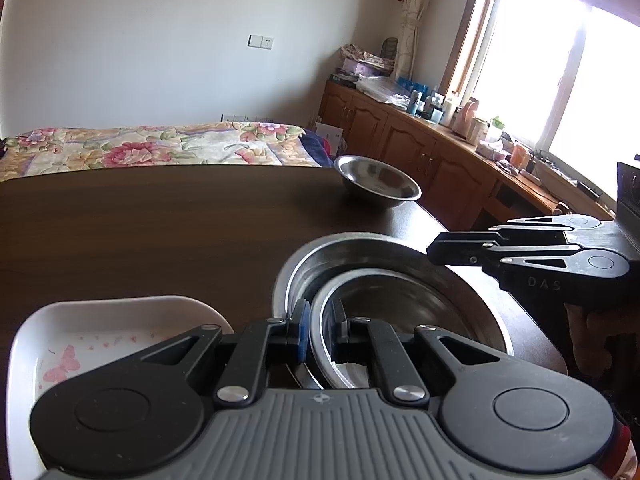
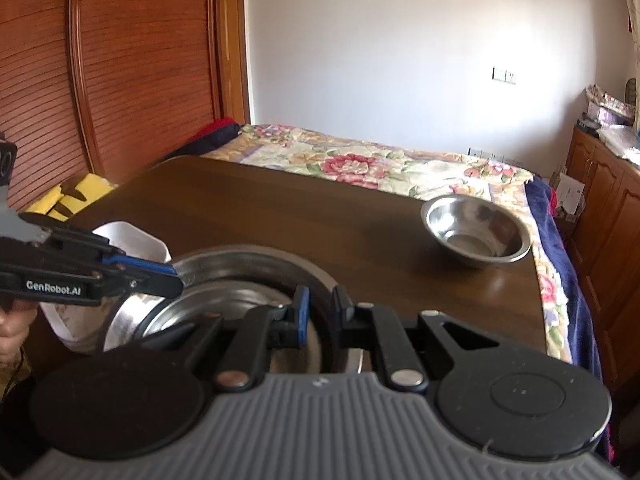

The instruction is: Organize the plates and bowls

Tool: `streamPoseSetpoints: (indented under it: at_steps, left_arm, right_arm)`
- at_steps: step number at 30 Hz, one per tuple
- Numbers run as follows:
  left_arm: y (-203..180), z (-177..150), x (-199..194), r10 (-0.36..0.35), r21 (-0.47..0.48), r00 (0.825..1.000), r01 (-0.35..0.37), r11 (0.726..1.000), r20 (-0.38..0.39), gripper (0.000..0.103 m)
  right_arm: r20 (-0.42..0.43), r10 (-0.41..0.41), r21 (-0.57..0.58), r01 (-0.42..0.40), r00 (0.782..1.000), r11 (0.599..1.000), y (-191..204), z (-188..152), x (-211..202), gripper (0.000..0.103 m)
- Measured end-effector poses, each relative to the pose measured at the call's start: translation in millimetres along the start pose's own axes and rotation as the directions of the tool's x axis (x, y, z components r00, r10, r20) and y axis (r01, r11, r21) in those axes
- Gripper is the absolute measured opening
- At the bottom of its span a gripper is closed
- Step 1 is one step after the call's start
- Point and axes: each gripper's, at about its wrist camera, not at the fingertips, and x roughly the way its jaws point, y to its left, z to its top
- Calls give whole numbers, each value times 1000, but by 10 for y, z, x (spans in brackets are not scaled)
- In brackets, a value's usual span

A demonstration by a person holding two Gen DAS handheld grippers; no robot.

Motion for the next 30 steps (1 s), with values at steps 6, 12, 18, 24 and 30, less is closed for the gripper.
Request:
streamPoseSetpoints:
  at_steps: [6, 12, 18, 24, 30]
  left_arm:
    - [-3, 124, -38, 19, 13, 999, -19, 1000, 28, 14]
    - [-18, 444, 49, 66, 41, 995, -69, 997, 70, 33]
    - [-91, 787, 261, 74, 62, 992, -81, 995, 106, 65]
    - [-226, 1054, 595, 67, 97, 993, -77, 992, 102, 80]
    - [-361, 1222, 974, 72, 151, 995, -81, 985, 63, 82]
  right_arm:
    - [55, -27, 19, 26, 998, 999, -130, 61, -65, 13]
    - [102, -77, 13, 76, 992, 997, -391, 175, -28, 21]
    - [144, -134, 34, 131, 980, 991, -727, 225, 110, 50]
    - [132, -187, 76, 178, 973, 981, -1039, 223, 353, 62]
    - [107, -203, 106, 191, 973, 976, -1290, 182, 580, 63]
